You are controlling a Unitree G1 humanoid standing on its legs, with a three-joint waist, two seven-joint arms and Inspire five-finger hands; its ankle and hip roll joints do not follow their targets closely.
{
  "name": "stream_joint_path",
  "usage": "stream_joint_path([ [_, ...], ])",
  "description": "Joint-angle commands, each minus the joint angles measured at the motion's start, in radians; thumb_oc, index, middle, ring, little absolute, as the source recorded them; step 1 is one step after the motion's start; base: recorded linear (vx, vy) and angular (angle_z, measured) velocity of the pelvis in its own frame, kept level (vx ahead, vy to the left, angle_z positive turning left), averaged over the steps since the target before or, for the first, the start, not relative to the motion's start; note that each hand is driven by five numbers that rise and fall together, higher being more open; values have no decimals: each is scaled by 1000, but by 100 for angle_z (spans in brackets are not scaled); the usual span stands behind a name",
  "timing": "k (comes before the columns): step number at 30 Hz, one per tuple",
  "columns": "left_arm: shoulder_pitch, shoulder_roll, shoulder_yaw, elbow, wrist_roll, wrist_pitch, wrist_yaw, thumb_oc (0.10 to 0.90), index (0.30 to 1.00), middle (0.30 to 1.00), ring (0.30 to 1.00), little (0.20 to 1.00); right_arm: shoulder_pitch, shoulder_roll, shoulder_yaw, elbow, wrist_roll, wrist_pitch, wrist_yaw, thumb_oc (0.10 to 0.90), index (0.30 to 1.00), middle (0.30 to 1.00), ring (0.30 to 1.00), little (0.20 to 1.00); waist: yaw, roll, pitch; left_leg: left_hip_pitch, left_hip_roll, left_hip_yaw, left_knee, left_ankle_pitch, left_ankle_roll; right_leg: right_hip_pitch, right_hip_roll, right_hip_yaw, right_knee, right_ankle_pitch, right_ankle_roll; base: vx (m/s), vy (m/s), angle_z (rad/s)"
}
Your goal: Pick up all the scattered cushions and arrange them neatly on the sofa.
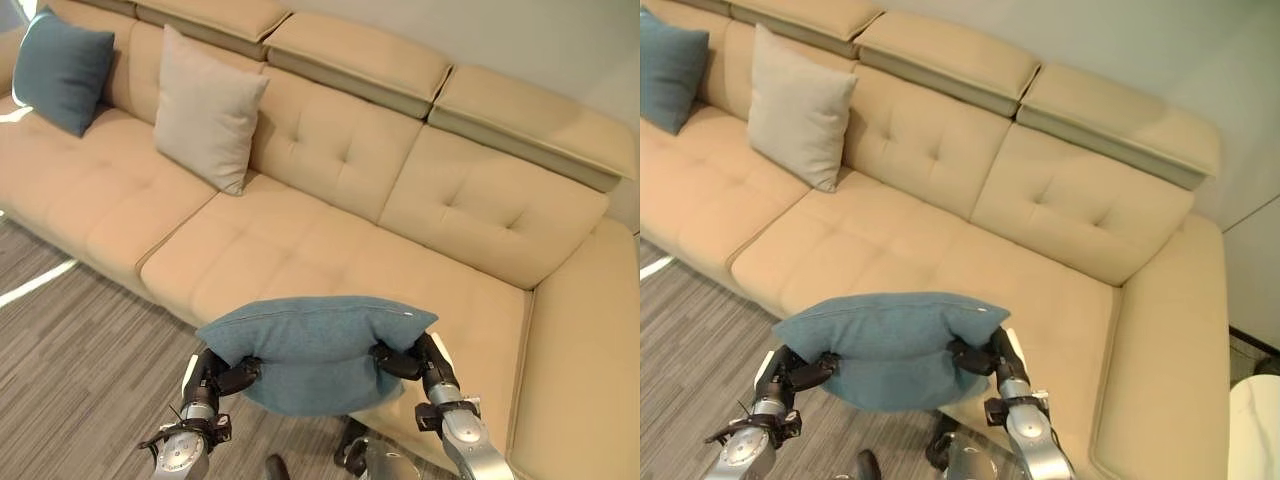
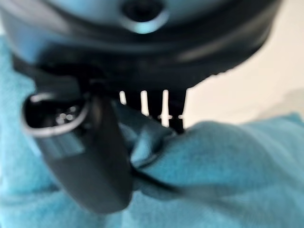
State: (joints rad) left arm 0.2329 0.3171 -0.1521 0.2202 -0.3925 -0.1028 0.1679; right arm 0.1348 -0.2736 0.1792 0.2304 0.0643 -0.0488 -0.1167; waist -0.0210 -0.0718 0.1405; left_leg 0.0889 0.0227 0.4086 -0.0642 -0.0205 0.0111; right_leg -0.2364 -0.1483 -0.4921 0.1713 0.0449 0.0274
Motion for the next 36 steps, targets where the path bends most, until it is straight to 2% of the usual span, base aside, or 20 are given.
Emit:
stream_joint_path([
  [1, -90, -4, -30, -143, 2, -123, -47, 400, 300, 300, 300, 300, -87, -25, -106, -109, 27, -139, -46, 400, 300, 300, 300, 300, -35, -11, -77, -29, -18, -114, 138, -148, -35, 131, 19, 53, -113, 1, 109, 221, -173, 6],
  [2, -105, -4, -37, -148, -5, -125, -48, 400, 300, 300, 300, 300, -82, -36, -119, -117, 36, -144, -52, 400, 300, 300, 300, 300, -41, -23, -77, -64, 8, -103, 279, -158, -69, 167, 21, 53, -145, -1, 99, 95, -106, 14],
  [5, -105, -4, -37, -148, -5, -125, -48, 400, 300, 300, 300, 300, -82, -36, -119, -117, 36, -144, -52, 400, 300, 300, 300, 300, -42, -22, -78, -69, 11, -104, 289, -163, -70, 167, 23, 52, -147, 0, 98, 61, -56, -2],
  [6, -121, -13, -37, -184, -23, -140, -32, 400, 300, 300, 300, 300, -83, -53, -123, -140, 53, -147, -59, 400, 300, 300, 300, 300, -27, -31, -68, -156, 35, -166, 410, -133, -94, 212, 47, 95, -191, -17, 74, 125, -51, -25],
  [7, -123, -19, -35, -198, -29, -145, -28, 400, 300, 300, 300, 300, -83, -56, -123, -148, 52, -151, -61, 400, 300, 300, 300, 300, -28, -35, -71, -165, 40, -176, 382, -151, -88, 217, 46, 107, -200, -17, 79, 126, -50, -21],
  [10, -127, -22, -34, -206, -35, -150, -28, 400, 300, 300, 300, 300, -85, -59, -125, -153, 53, -153, -63, 400, 300, 300, 300, 300, -26, -35, -73, -160, 45, -185, 342, -151, -86, 223, 47, 124, -210, -17, 83, 82, 42, -70],
  [11, -147, -19, -28, -245, -48, -167, -18, 400, 300, 300, 300, 300, -92, -64, -121, -165, 59, -159, -71, 400, 300, 300, 300, 300, -11, -28, -71, -197, 46, -280, 240, -89, -94, 235, 68, 189, -222, -25, 86, 104, 51, -44],
  [12, -147, -19, -28, -245, -48, -166, -18, 400, 300, 300, 300, 300, -93, -64, -121, -165, 59, -159, -71, 400, 300, 300, 300, 300, -10, -30, -72, -193, 43, -278, 227, -79, -94, 233, 66, 190, -222, -24, 86, 124, 57, -43],
  [13, -154, -20, -26, -254, -50, -171, -9, 400, 300, 300, 300, 300, -98, -65, -119, -165, 60, -163, -76, 400, 300, 300, 300, 300, -2, -26, -65, -202, 42, -315, 202, -58, -98, 237, 75, 212, -220, -29, 83, 35, 21, -71],
  [15, -157, -24, -25, -265, -55, -181, -18, 400, 300, 300, 300, 300, -98, -65, -117, -169, 59, -166, -71, 400, 300, 300, 300, 300, -1, -10, -73, -177, 38, -361, 140, -49, -99, 249, 91, 245, -235, -34, 82, 70, 36, -83],
  [16, -156, -24, -25, -265, -55, -181, -18, 400, 300, 300, 300, 300, -98, -66, -117, -170, 59, -166, -70, 400, 300, 300, 300, 300, 0, -10, -71, -170, 38, -360, 133, -46, -99, 253, 91, 246, -237, -33, 82, 187, 102, -71],
  [17, -146, -22, -29, -264, -51, -170, -25, 400, 300, 300, 300, 300, -81, -65, -118, -171, 54, -162, -70, 400, 300, 300, 300, 300, -11, 9, -97, -118, 33, -344, 74, -37, -95, 268, 94, 262, -248, -35, 83, 149, 86, -70],
  [22, -133, -20, -30, -263, -41, -163, -32, 400, 300, 300, 300, 300, -69, -67, -119, -177, 50, -155, -66, 400, 300, 300, 300, 300, -10, 24, -103, -65, 26, -312, 16, -24, -88, 276, 92, 285, -253, -34, 87, 89, 104, -17],
  [24, -118, -18, -28, -262, -33, -157, -30, 400, 300, 300, 300, 300, -66, -58, -121, -181, 38, -149, -73, 400, 300, 300, 300, 300, -17, 39, -108, -30, 19, -275, -17, -25, -76, 276, 88, 301, -259, -23, 100, 59, 119, -18],
  [30, -120, -15, -25, -274, -19, -161, -16, 400, 300, 300, 300, 300, -87, -50, -119, -196, 18, -151, -93, 400, 300, 300, 300, 300, -20, 46, -109, -36, 17, -236, -23, -32, -64, 249, 79, 324, -259, -5, 125, -3, 60, -25],
  [36, -278, 2, -51, -316, 43, -184, 58, 400, 300, 300, 300, 300, -241, -89, -89, -242, -15, -163, -151, 400, 300, 300, 300, 300, -32, 52, -105, -91, 22, -220, -23, -28, -67, 184, 65, 326, -259, 9, 150, -43, 17, -22],
])
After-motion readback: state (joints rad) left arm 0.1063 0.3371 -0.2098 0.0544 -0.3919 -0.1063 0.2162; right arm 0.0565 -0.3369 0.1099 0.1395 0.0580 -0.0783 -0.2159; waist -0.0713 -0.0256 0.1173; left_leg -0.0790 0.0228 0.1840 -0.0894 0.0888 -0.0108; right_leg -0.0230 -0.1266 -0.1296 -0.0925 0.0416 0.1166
